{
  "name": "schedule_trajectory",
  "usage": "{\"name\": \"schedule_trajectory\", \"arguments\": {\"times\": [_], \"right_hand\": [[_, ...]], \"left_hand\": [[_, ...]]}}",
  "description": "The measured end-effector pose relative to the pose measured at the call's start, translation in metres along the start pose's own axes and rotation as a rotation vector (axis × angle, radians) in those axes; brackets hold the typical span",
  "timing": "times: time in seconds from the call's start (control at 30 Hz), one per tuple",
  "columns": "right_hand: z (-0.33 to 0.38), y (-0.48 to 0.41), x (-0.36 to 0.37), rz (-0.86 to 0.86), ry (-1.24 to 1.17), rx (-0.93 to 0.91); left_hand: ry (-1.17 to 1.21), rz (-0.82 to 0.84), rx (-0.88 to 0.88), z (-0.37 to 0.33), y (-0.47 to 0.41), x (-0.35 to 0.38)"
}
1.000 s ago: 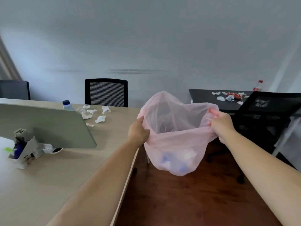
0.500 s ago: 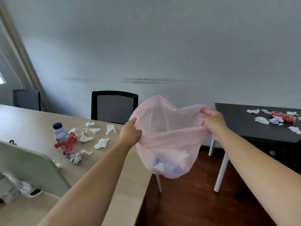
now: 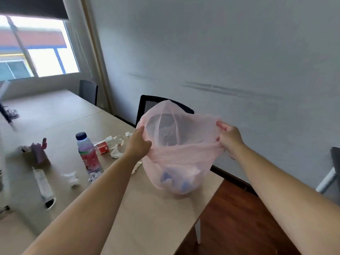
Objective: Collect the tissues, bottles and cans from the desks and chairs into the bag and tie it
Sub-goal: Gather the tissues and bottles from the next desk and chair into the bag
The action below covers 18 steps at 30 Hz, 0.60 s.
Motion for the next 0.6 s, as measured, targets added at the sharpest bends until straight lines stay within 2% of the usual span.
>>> {"name": "schedule_trajectory", "arguments": {"times": [0.13, 0.3, 0.4, 0.5, 0.6], "right_hand": [[-0.019, -0.036, 0.025, 0.117, 0.236, 0.031], [-0.055, -0.054, 0.046, 0.227, 0.612, 0.084], [-0.051, -0.059, 0.045, 0.128, 0.718, 0.112], [-0.01, -0.064, 0.058, -0.056, 0.688, -0.147], [0.045, -0.046, 0.107, -0.055, 0.538, -0.52]], "left_hand": [[-0.187, 0.008, -0.038, 0.01, -0.006, 0.021], [-0.274, 0.226, -0.118, 0.04, 0.0, 0.077], [-0.302, 0.254, -0.096, 0.045, -0.004, 0.086], [-0.376, 0.16, 0.013, 0.035, -0.013, 0.07], [-0.383, -0.174, 0.126, 0.024, -0.02, 0.02]]}}
Point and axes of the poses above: each hand's wrist, its own y-axis away from the middle knuckle, its own x-axis out of the palm, z = x × y, the point moved 8 cm from there along -y, towards the middle knuckle, and after that the axes turned 7 degrees about -y, right-handed, at the moved point
